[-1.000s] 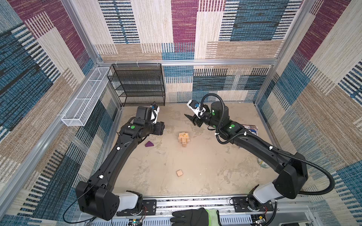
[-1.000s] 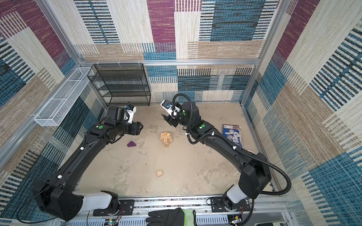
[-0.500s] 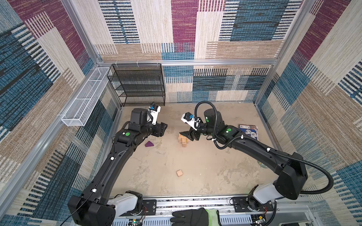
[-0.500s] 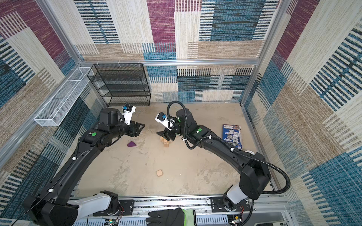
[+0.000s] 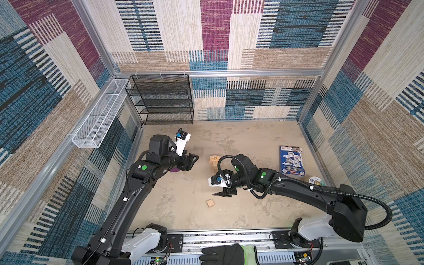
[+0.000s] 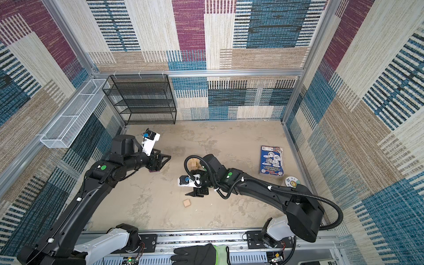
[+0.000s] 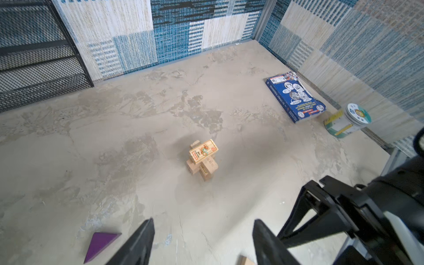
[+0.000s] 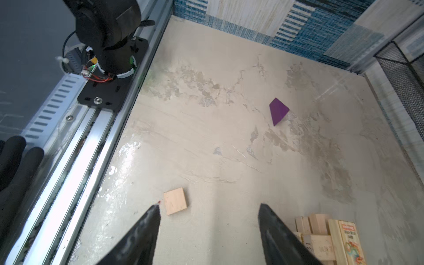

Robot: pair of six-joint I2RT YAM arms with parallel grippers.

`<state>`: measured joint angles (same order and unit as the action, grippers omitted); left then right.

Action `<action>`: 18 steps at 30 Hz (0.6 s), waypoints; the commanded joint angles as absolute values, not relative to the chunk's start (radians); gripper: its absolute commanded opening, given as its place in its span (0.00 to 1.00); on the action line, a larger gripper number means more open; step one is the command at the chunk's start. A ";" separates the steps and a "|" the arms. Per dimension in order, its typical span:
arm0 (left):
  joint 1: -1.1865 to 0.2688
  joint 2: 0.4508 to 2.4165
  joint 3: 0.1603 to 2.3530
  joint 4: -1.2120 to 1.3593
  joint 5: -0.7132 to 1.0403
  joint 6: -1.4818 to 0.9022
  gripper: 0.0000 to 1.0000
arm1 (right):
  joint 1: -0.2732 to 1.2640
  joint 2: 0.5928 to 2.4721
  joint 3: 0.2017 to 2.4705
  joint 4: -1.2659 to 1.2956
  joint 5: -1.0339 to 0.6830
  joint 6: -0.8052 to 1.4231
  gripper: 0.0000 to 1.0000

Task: Build the wood block tower
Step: 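Raise the open right gripper away from the stack while the left arm shifts back, then move the right gripper over the plain wooden cube nearer the robot and close on it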

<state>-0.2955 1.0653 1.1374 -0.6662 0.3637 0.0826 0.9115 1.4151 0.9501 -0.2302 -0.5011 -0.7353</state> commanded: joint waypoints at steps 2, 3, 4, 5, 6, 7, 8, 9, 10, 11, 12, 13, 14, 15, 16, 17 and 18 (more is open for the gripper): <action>-0.299 1.032 1.093 -0.736 0.434 0.121 0.72 | 0.929 1.428 0.935 -0.219 -0.526 -0.818 0.68; -0.300 1.027 1.086 -0.743 0.448 0.120 0.72 | 0.933 1.439 0.936 -0.229 -0.521 -0.824 0.67; -0.302 1.023 1.078 -0.748 0.462 0.120 0.72 | 0.939 1.453 0.938 -0.241 -0.515 -0.832 0.66; -0.305 1.022 1.072 -0.751 0.476 0.118 0.72 | 0.946 1.467 0.941 -0.250 -0.507 -0.836 0.65; -0.309 1.020 1.065 -0.753 0.488 0.119 0.72 | 0.953 1.482 0.945 -0.262 -0.500 -0.839 0.64; -0.315 1.019 1.058 -0.753 0.493 0.119 0.72 | 0.959 1.500 0.950 -0.273 -0.494 -0.839 0.64; -0.319 1.019 1.053 -0.753 0.496 0.119 0.72 | 0.964 1.515 0.957 -0.283 -0.493 -0.838 0.64; -0.327 1.020 1.047 -0.752 0.497 0.121 0.72 | 0.969 1.530 0.963 -0.290 -0.492 -0.835 0.64; -0.333 1.025 1.042 -0.749 0.491 0.122 0.72 | 0.973 1.547 0.968 -0.293 -0.487 -0.829 0.64; -0.337 1.031 1.038 -0.743 0.478 0.122 0.72 | 0.977 1.559 0.971 -0.293 -0.484 -0.825 0.63; -0.338 1.038 1.032 -0.736 0.461 0.117 0.72 | 0.980 1.573 0.974 -0.293 -0.482 -0.822 0.63; -0.340 1.050 1.025 -0.730 0.443 0.114 0.72 | 0.985 1.585 0.973 -0.290 -0.480 -0.819 0.61; -0.340 1.063 1.020 -0.728 0.430 0.112 0.71 | 0.988 1.592 0.974 -0.287 -0.477 -0.815 0.59; -0.341 1.079 1.017 -0.726 0.417 0.108 0.71 | 0.991 1.606 0.975 -0.286 -0.470 -0.811 0.58; -0.341 1.099 1.014 -0.724 0.405 0.103 0.70 | 0.992 1.614 0.976 -0.285 -0.466 -0.805 0.57; -0.340 1.115 1.015 -0.725 0.394 0.100 0.70 | 0.994 1.624 0.979 -0.284 -0.464 -0.800 0.55; -0.341 1.137 1.020 -0.730 0.377 0.097 0.70 | 0.994 1.635 0.981 -0.282 -0.462 -0.793 0.54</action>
<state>-0.3408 1.1076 1.0187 -0.7334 0.4210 0.1001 0.9913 1.6184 0.9703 -0.2890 -0.4763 -0.8112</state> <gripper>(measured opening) 0.697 0.543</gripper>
